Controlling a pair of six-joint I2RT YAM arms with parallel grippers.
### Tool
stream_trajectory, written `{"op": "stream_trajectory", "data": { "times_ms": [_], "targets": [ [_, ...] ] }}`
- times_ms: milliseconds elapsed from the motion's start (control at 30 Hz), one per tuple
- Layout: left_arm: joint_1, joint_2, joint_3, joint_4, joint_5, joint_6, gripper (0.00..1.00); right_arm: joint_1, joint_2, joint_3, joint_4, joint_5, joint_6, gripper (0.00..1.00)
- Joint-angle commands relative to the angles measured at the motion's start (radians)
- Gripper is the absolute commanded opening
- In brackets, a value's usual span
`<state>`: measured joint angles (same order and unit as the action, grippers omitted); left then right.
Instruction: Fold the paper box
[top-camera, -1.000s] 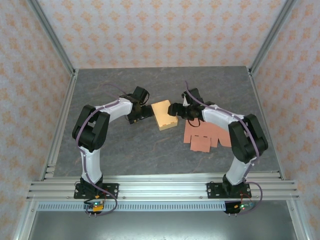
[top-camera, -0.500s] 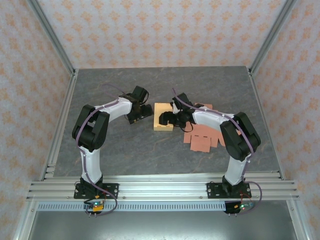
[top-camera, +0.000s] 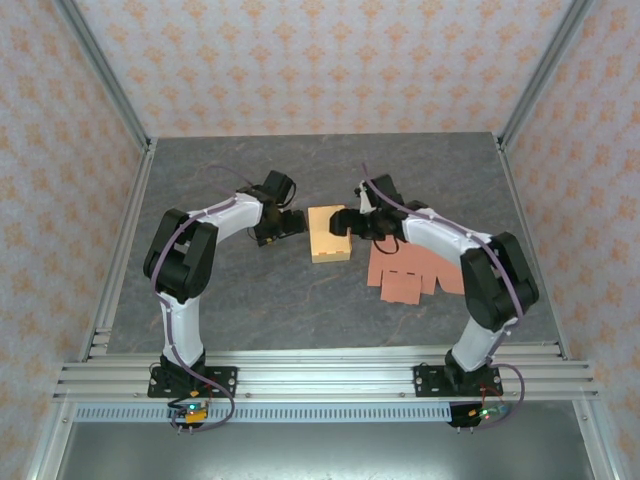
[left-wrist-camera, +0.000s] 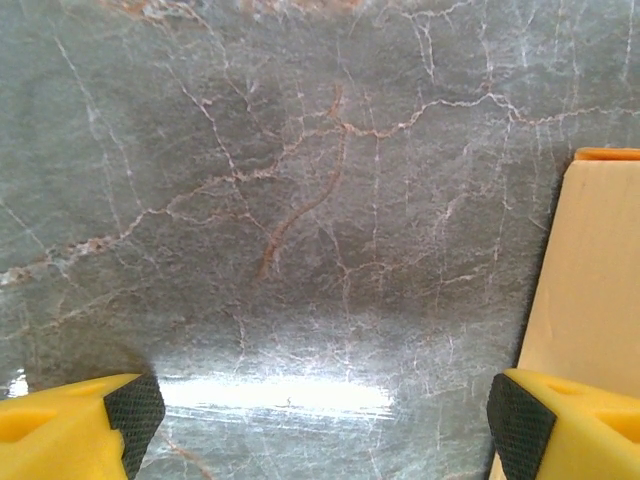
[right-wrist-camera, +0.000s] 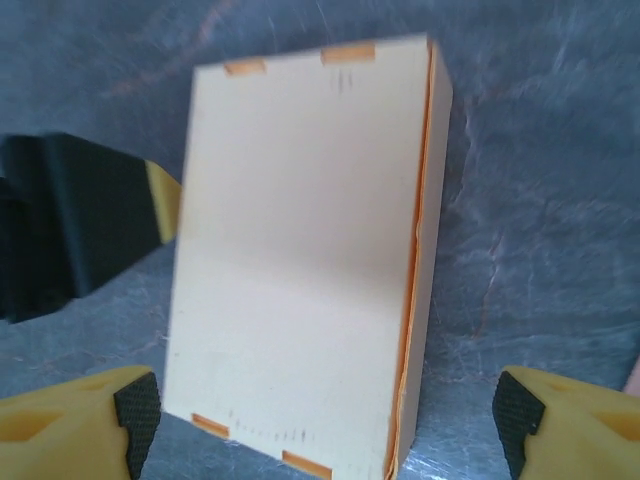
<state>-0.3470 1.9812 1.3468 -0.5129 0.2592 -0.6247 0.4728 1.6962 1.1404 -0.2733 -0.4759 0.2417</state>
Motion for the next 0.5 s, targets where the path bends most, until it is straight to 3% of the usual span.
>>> {"op": "stream_trajectory", "data": {
  "times_ms": [0, 167, 300, 467],
  "targets": [
    [0.036, -0.025, -0.021, 0.030, 0.017, 0.036, 0.90, -0.033, -0.002, -0.006, 0.017, -0.062, -0.049, 0.88],
    [0.036, -0.031, -0.070, 0.078, 0.210, -0.004, 0.90, -0.047, 0.092, 0.024, 0.069, -0.131, 0.008, 0.87],
    [0.036, -0.065, -0.162, 0.238, 0.378, -0.019, 0.86, -0.048, 0.161, 0.039, 0.139, -0.204, 0.060, 0.85],
    [0.034, -0.099, -0.193, 0.329, 0.448, -0.028, 0.83, -0.048, 0.184, 0.022, 0.233, -0.255, 0.090, 0.83]
  ]
}}
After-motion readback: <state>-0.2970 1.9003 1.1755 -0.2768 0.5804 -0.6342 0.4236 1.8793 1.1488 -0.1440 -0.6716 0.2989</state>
